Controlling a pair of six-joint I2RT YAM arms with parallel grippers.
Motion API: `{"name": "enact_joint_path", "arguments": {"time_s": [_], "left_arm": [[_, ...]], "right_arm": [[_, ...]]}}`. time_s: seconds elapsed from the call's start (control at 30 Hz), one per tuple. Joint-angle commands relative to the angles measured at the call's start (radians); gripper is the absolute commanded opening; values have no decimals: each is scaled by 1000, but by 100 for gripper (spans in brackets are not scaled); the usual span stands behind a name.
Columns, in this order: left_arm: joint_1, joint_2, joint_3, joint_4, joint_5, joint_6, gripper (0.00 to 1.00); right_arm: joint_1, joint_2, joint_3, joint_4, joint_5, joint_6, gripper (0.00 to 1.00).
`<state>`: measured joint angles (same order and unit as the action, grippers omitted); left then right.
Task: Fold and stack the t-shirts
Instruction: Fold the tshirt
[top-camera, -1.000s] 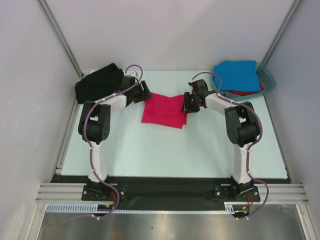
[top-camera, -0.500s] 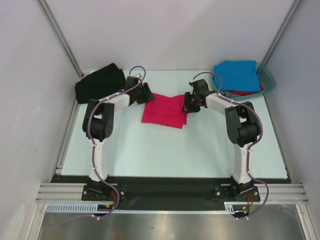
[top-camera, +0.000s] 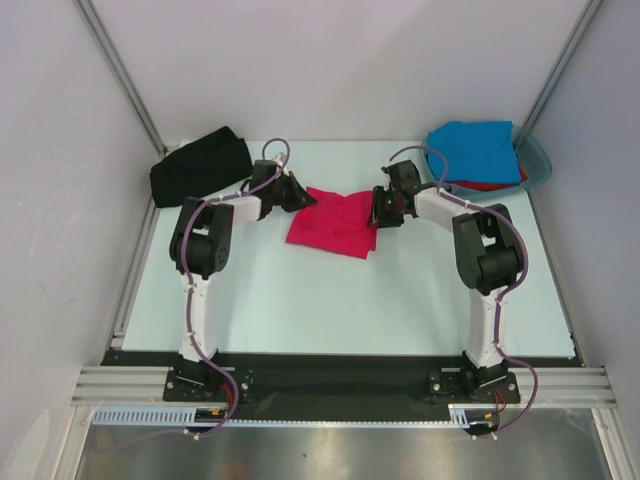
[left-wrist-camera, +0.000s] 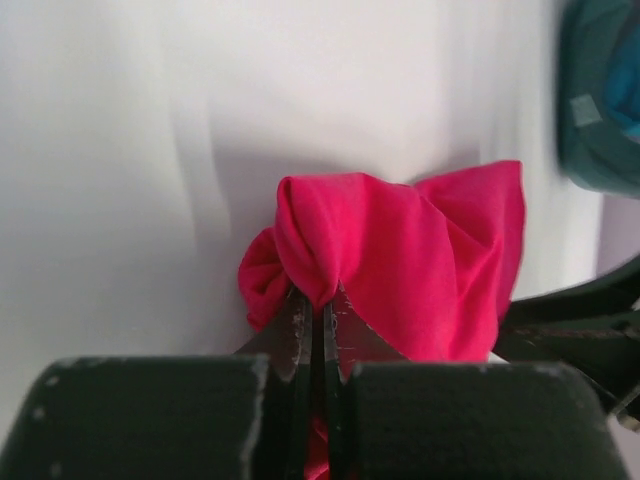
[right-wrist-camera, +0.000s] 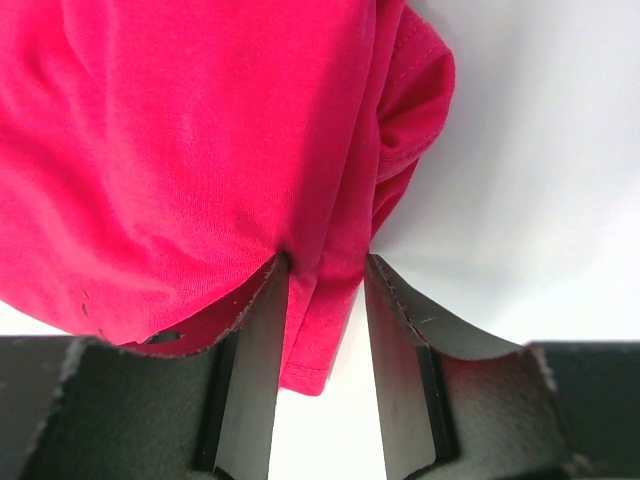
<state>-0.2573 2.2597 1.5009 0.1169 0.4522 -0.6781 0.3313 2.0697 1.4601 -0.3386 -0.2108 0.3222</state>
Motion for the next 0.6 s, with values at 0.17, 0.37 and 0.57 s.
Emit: {"name": "enact_joint_path", "arguments": {"time_s": [0.17,0.37,0.57], "left_arm": [[115,-37,-163,279,184,-152,0],[168,-89,-222,276,184,-127,0],[168,-80,-229,300,197,-140,1]], "right_arm": [[-31,-118,-70,29,90,18,42],[-52,-100,-84,52,53,35,43],[-60,-46,-98,153,-146,97,43]]}}
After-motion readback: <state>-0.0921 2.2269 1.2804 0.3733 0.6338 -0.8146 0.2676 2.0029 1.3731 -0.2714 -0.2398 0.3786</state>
